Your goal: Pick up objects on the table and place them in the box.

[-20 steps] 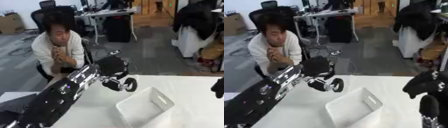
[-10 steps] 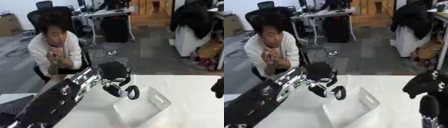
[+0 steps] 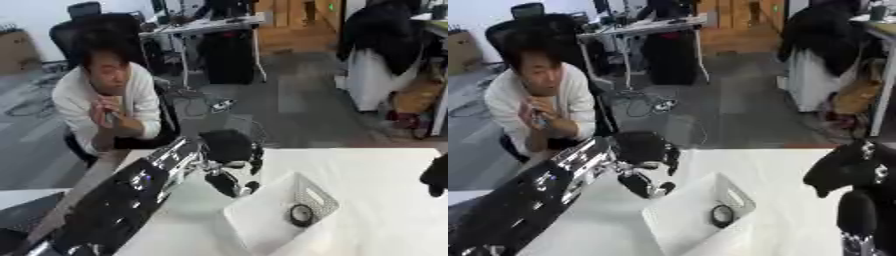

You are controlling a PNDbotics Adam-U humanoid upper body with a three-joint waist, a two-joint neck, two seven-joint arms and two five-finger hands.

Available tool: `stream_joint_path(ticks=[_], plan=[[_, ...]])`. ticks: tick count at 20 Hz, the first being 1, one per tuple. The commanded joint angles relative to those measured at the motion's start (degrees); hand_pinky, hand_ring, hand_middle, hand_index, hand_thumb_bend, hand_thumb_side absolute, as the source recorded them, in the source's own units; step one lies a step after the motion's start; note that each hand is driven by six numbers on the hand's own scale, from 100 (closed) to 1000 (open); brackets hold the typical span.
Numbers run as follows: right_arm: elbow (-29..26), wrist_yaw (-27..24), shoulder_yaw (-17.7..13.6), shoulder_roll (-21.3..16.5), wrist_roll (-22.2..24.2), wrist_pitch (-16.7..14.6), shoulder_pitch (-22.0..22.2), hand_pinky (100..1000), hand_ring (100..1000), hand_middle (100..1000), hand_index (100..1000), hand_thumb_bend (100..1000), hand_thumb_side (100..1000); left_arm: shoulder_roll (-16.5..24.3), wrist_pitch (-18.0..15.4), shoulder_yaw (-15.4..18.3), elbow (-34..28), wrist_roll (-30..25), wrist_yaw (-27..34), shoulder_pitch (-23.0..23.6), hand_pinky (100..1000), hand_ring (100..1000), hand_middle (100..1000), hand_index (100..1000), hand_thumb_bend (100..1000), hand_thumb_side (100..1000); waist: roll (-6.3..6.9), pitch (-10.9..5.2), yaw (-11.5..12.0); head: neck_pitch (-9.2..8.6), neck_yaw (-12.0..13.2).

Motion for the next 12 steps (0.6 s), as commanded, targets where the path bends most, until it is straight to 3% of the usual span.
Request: stream_joint_path(ticks=[1,7,12], plan=[[-1.0,0.0,-0.2,-0.3,0.0,0.0,-0.5,191,403,460,537,127,616,3.6,2.6,3.2,-3.8,3.4,4.0,1.4,530,652,713,730,459,723,0.01,-0.49,0.5,-0.2,-0.2],[0.2,0.5,-0.5,-0.5,-0.3,0.1,-0.5,181,399,457,538,129,615,6.4,10.3,8.3,-16.2,9.6,21.7,11.3,560,644,736,755,385,744,-0.2,-0.23,2.1,-1.48,-1.2],[0.8,1.1,-0.9,-0.5,-0.8,0.0,0.1,178,397,455,538,119,605,2.0,13.2,13.6,-28.5,15.9,38.8,21.8,532,609,728,755,324,758,-0.69,-0.23,4.6,-1.8,-1.7]])
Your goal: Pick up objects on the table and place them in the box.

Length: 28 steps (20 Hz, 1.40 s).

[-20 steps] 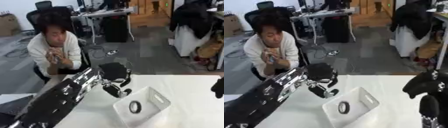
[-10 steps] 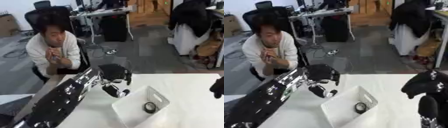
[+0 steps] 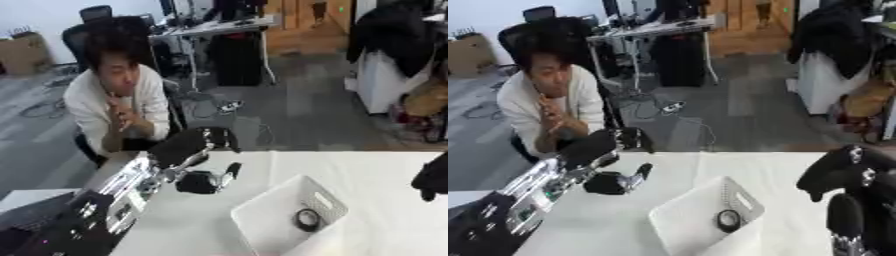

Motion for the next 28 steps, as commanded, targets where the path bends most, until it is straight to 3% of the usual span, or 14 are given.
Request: stream_joint_path(ticks=[1,5,9,18,28], plan=[[-0.3,0.6,-0.5,-0.5,-0.5,0.0,0.0,177,397,455,538,117,603,-1.9,0.7,3.8,-8.4,4.1,10.2,3.8,519,599,722,753,302,762,-0.34,-0.56,0.9,-0.64,-0.6],[-0.3,0.9,-0.9,-0.8,-1.0,0.1,0.2,174,396,454,538,114,601,-6.8,-0.2,6.7,-15.7,7.9,18.0,11.4,503,577,707,750,294,768,-0.91,-0.39,2.9,0.02,-0.9],[-0.3,1.2,-1.1,-0.9,-1.6,0.2,0.2,171,395,453,538,115,603,-10.1,-0.4,8.7,-20.6,8.6,22.3,15.3,499,572,706,752,293,770,-1.72,-0.14,3.8,1.55,-0.5],[0.2,1.7,-2.2,-1.1,-3.6,0.6,0.4,168,391,451,542,109,602,-12.7,-1.3,9.5,-23.9,7.2,28.7,17.7,492,566,706,753,278,800,-3.28,-0.04,4.5,4.04,-1.6],[0.3,2.7,-2.7,-1.0,-5.8,0.8,0.5,171,391,452,543,106,600,-13.1,-4.1,9.4,-23.6,5.0,33.6,17.9,496,561,706,753,274,821,-3.57,-0.04,4.0,5.02,-4.0]])
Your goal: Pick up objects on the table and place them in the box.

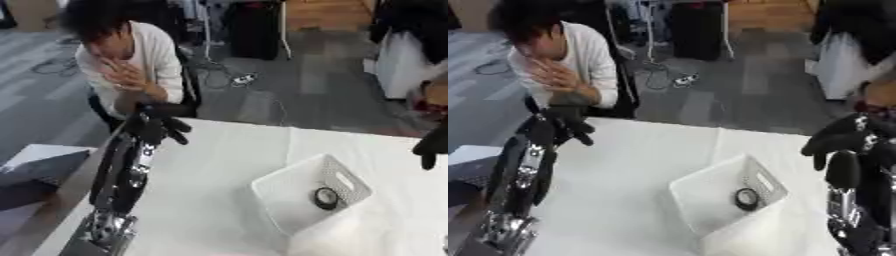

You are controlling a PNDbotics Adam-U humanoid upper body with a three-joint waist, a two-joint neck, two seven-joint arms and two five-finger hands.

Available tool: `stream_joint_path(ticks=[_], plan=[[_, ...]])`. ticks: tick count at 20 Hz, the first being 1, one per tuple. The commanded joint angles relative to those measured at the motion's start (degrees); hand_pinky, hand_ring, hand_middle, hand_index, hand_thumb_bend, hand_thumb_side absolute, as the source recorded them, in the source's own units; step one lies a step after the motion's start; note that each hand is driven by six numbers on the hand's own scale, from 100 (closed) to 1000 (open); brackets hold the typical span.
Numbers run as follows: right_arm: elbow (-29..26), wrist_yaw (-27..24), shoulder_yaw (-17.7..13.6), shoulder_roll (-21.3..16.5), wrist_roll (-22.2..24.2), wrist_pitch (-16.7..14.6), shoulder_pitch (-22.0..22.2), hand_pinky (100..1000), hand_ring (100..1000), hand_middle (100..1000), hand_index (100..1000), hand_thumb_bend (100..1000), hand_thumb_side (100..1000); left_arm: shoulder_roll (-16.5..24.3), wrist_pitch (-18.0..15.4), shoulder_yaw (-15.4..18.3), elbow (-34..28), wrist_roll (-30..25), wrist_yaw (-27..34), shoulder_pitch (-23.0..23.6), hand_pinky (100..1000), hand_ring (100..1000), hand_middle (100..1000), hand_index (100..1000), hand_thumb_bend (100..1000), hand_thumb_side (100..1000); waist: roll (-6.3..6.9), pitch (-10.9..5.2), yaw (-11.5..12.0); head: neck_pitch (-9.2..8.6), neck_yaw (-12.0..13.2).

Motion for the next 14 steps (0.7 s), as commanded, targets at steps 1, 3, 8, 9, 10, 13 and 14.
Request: stream_joint_path(ticks=[1,3,8,9,10,13,14], plan=[[-0.4,0.4,-0.3,-0.4,-0.5,0.0,-0.3,170,390,452,543,106,600,0.5,-0.7,0.4,-0.9,-0.4,1.3,-0.3,496,560,705,753,275,819,-0.05,-0.56,-0.2,0.04,-1.4],[-0.4,0.5,-0.3,-0.4,-0.6,0.0,-0.3,169,390,451,543,107,600,0.5,-0.8,0.3,-0.8,-0.5,1.7,-0.3,496,559,705,752,274,819,-0.03,-0.48,-0.3,0.0,-1.8],[-0.5,0.6,-0.3,-0.4,-0.7,0.1,-0.2,167,388,450,542,107,600,0.3,-1.8,0.3,-0.9,-0.5,2.6,-0.3,495,552,702,751,271,823,0.16,-0.07,-0.3,0.38,-2.1],[-0.5,0.6,-0.3,-0.5,-0.7,0.1,-0.2,166,388,450,542,107,600,0.3,-2.0,0.3,-0.9,-0.5,2.7,-0.3,494,551,702,751,270,823,0.2,0.01,-0.3,0.36,-2.1],[-0.5,0.6,-0.3,-0.5,-0.7,0.1,-0.2,166,388,449,542,107,600,0.3,-2.2,0.4,-0.9,-0.4,2.8,-0.3,494,551,702,750,269,825,0.23,0.1,-0.2,0.38,-2.0],[-0.5,0.5,-0.3,-0.6,-0.7,0.0,-0.1,163,386,448,540,106,600,0.2,-2.8,0.4,-0.9,-0.3,3.0,-0.2,494,550,702,750,268,825,0.28,0.36,-0.2,0.48,-1.8],[-0.4,0.4,-0.3,-0.7,-0.7,0.0,0.0,162,386,447,540,107,600,0.1,-3.0,0.4,-0.9,-0.3,2.9,-0.2,493,550,702,750,268,824,0.28,0.41,-0.2,0.52,-1.7]])
